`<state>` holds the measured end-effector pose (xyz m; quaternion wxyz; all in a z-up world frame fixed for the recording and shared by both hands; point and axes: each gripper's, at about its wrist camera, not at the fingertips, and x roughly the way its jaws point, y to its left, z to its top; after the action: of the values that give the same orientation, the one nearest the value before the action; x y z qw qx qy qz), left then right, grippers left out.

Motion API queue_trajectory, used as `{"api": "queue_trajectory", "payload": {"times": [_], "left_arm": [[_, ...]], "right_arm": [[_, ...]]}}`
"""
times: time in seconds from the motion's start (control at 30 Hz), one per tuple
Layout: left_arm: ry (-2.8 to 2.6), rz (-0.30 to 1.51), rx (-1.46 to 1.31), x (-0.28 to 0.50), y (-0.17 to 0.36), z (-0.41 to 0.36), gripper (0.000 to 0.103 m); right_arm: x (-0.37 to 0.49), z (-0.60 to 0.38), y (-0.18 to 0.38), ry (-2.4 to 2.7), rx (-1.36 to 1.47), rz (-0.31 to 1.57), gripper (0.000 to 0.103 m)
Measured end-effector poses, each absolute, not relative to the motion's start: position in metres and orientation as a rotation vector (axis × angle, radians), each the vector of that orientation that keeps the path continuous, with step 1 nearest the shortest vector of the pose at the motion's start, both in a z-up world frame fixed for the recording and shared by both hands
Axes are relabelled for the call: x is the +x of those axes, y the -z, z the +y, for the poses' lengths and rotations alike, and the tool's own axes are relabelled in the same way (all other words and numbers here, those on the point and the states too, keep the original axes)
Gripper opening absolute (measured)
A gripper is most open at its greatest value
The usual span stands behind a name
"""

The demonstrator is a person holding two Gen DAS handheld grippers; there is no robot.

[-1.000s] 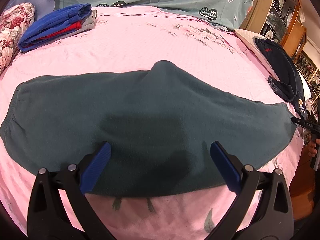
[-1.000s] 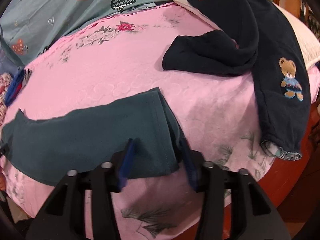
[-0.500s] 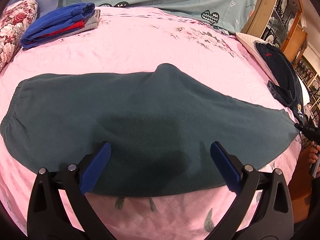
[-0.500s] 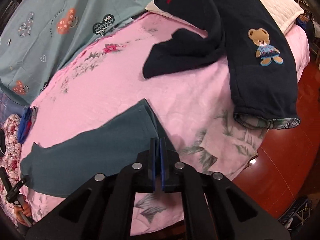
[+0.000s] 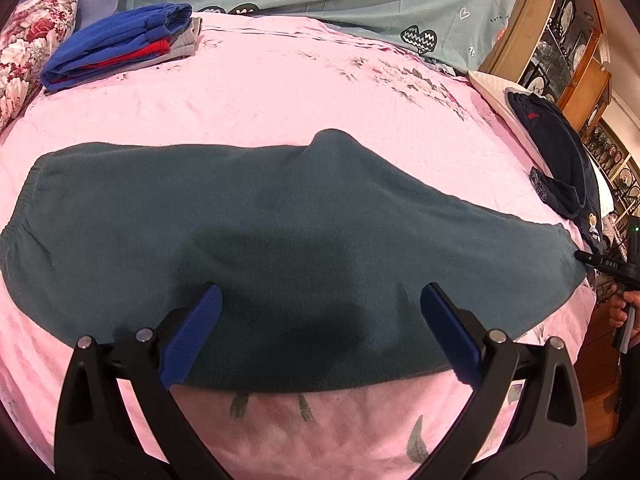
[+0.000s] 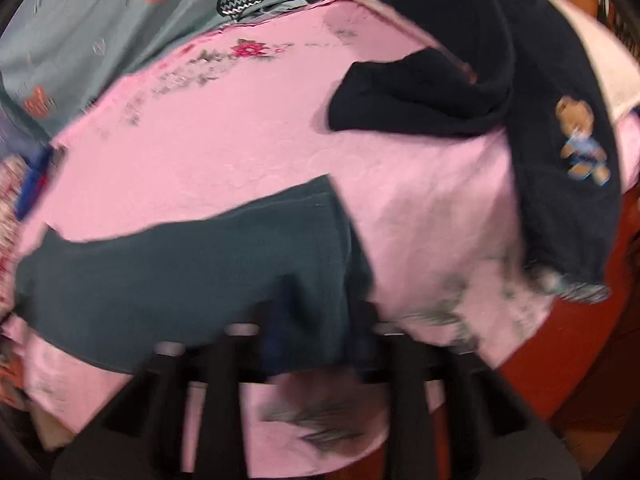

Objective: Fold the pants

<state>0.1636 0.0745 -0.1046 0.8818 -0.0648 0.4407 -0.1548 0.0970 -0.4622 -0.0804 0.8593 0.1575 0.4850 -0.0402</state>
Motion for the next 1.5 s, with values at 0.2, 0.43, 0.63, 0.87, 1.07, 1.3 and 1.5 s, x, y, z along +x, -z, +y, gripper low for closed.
{"api": "queue_trajectory", "payload": {"times": [0.2, 0.43, 0.63, 0.87, 1.07, 1.3, 1.5], "left_arm": [[0.331, 0.906, -0.162, 0.164, 0.103, 0.078, 0.101], [0.319, 0.864, -0.256, 0.155, 0.091, 0.098, 0.101], [0.279, 0.819, -0.271, 0.134, 0.079, 0.120, 0.101], [0.248, 0.833, -0.277, 0.120, 0.079, 0.141, 0.101], [0.353, 0.769, -0.261, 0.119, 0.057, 0.119, 0.101], [0.720, 0.719, -0.194, 0.126, 0.038, 0.016, 0.095], [0.668, 0.975, 0.025, 0.150, 0.091, -0.046, 0.077]], "right_arm": [[0.084, -0.443, 0.045, 0.111, 0.353, 0.880, 0.008], [0.082, -0.293, -0.031, -0.015, 0.031, 0.641, 0.008], [0.097, -0.141, 0.022, -0.285, -0.155, 0.682, 0.008], [0.093, -0.083, 0.072, -0.486, -0.187, 0.818, 0.045], [0.077, -0.189, 0.007, -0.539, 0.226, 0.667, 0.052], [0.095, -0.280, 0.038, -0.320, 0.477, 0.753, 0.029], [0.092, -0.276, 0.074, -0.321, 0.422, 0.952, 0.022]]}}
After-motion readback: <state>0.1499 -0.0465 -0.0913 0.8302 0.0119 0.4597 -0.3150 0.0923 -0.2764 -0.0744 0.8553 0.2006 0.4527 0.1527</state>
